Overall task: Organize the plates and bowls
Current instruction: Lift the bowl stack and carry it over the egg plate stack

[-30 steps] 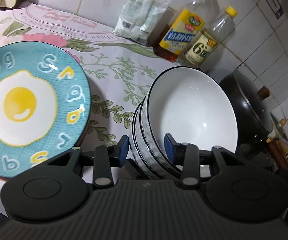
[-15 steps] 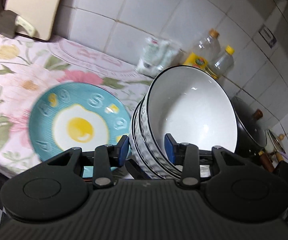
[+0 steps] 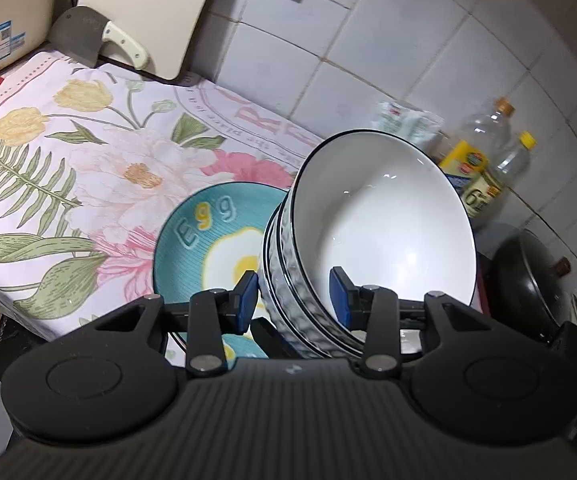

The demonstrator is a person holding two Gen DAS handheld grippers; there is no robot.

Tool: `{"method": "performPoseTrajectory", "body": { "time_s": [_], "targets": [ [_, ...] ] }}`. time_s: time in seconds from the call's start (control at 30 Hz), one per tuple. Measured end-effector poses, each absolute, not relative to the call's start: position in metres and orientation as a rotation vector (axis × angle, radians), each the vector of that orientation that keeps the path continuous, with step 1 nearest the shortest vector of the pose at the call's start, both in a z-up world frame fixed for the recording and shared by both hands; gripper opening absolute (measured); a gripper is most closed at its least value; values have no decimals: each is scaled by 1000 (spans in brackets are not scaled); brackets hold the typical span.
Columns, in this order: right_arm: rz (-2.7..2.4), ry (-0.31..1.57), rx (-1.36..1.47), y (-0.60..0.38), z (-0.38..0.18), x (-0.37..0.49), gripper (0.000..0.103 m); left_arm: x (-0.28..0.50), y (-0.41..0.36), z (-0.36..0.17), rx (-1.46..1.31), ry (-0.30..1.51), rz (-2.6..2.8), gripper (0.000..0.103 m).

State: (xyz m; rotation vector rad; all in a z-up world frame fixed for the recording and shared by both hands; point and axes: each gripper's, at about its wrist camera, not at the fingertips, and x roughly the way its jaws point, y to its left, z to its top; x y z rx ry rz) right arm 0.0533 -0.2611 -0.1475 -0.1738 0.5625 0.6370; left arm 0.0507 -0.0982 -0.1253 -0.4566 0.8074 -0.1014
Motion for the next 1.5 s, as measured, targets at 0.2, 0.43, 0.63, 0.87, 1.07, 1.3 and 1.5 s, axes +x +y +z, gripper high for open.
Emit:
{"method": "performPoseTrajectory", "body": {
  "time_s": [0.2,0.43,0.63,0.87,1.07,1.3,1.5],
  "targets": [
    [653,588,-157,-248,-163,68,103,66,-88,-137,-446,823,-76,37],
    [656,646,-158,-240,-174,84,103,80,-80,-153,-452,840,-61,37],
    [664,691,-175,-232,-181,98,103,90,-74,-163,-478,855,-43,37],
    [673,745,-186,-228,-188,103,103,93,-71,-173,-493,884,-24,37],
    [671,776,-182,-227,-189,106,103,90,-75,-173,-492,874,-4,37],
    [638,803,-180,-226,-188,102,103,89,-75,-172,-472,868,-16,37],
    [616,853,-195,-227,-183,80,103,90,-83,-164,-419,894,-3,42]
  ]
}}
